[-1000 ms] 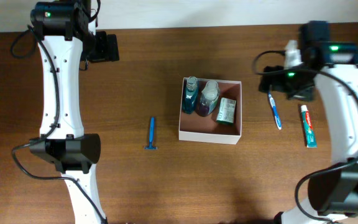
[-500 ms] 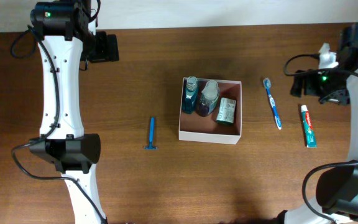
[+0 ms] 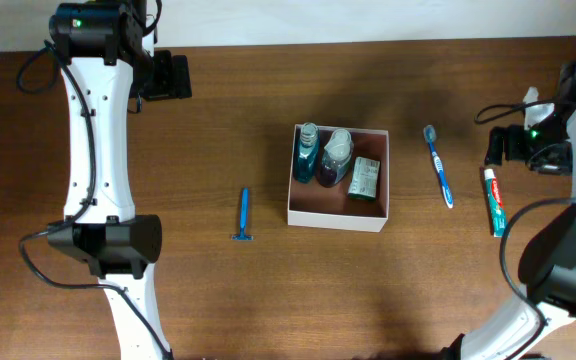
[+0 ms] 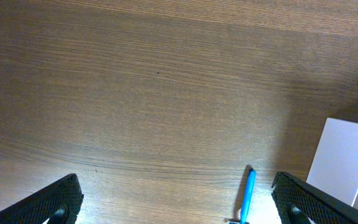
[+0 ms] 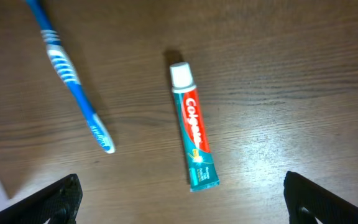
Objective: Pack container
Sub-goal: 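Move the right gripper to the Colgate toothpaste tube, then lower the right gripper onto the toothpaste tube cap end and close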
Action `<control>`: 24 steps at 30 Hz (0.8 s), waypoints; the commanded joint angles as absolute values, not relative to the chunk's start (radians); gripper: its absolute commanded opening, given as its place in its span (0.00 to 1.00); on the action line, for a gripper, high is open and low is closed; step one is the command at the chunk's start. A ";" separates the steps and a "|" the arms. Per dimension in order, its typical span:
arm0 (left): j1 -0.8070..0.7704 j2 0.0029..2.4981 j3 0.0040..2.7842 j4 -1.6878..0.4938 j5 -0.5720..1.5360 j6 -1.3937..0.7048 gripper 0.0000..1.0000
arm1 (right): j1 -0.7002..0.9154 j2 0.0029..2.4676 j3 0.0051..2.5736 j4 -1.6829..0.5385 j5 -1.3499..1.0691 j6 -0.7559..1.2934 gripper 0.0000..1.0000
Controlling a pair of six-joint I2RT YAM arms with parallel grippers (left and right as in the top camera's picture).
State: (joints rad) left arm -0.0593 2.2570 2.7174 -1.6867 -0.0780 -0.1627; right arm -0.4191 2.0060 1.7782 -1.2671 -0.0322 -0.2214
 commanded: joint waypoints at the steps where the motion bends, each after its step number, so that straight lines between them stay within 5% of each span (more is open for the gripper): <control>1: -0.057 2.246 2.716 -1.687 -0.075 -0.171 0.99 | -0.447 2.060 1.772 -1.269 -0.010 -0.258 0.99; 24: -0.057 2.246 2.716 -1.687 -0.075 -0.171 0.99 | -0.467 2.167 1.652 -1.215 0.035 -0.289 1.00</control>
